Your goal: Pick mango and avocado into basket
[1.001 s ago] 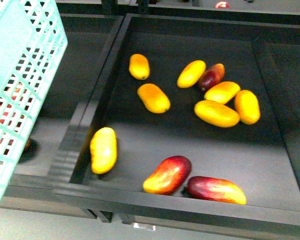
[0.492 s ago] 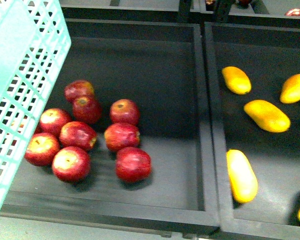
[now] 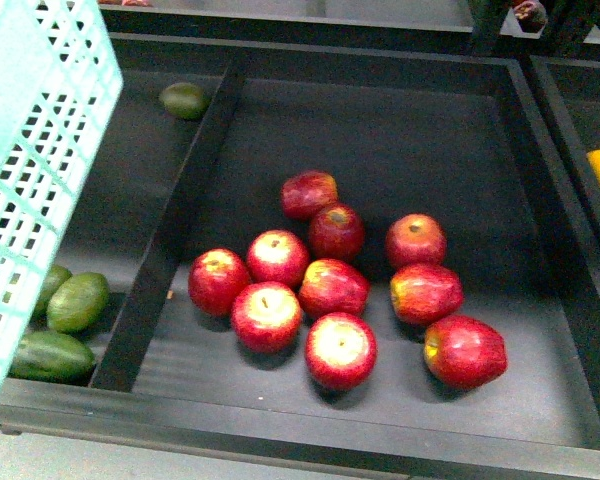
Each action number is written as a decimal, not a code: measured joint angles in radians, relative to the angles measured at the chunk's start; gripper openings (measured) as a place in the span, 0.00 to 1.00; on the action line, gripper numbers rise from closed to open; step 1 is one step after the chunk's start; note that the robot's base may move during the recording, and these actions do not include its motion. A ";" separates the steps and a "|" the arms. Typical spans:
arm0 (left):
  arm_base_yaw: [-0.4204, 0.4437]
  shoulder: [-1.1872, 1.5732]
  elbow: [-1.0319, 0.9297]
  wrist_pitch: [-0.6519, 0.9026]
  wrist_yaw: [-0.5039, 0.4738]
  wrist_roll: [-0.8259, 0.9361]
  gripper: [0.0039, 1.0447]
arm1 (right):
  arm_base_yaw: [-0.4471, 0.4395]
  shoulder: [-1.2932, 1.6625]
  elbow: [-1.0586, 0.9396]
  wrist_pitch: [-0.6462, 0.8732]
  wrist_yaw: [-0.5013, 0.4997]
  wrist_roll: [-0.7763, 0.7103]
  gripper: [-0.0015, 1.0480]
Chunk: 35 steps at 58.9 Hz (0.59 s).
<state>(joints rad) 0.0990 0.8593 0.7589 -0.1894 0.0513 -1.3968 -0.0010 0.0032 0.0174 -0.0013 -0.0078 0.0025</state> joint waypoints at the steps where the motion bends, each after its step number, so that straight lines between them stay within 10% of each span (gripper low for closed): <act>1: 0.003 0.003 0.008 -0.019 0.013 0.013 0.15 | 0.000 0.001 0.000 0.000 0.000 0.000 0.92; 15: -0.068 0.208 0.157 -0.197 0.144 0.306 0.15 | 0.000 0.000 0.000 0.000 0.004 0.000 0.92; 35: -0.436 0.619 0.461 -0.057 0.155 0.333 0.15 | 0.000 0.000 0.000 0.000 0.005 0.000 0.92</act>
<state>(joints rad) -0.3370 1.4784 1.2201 -0.2466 0.2066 -1.0634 -0.0010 0.0036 0.0174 -0.0013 -0.0032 0.0029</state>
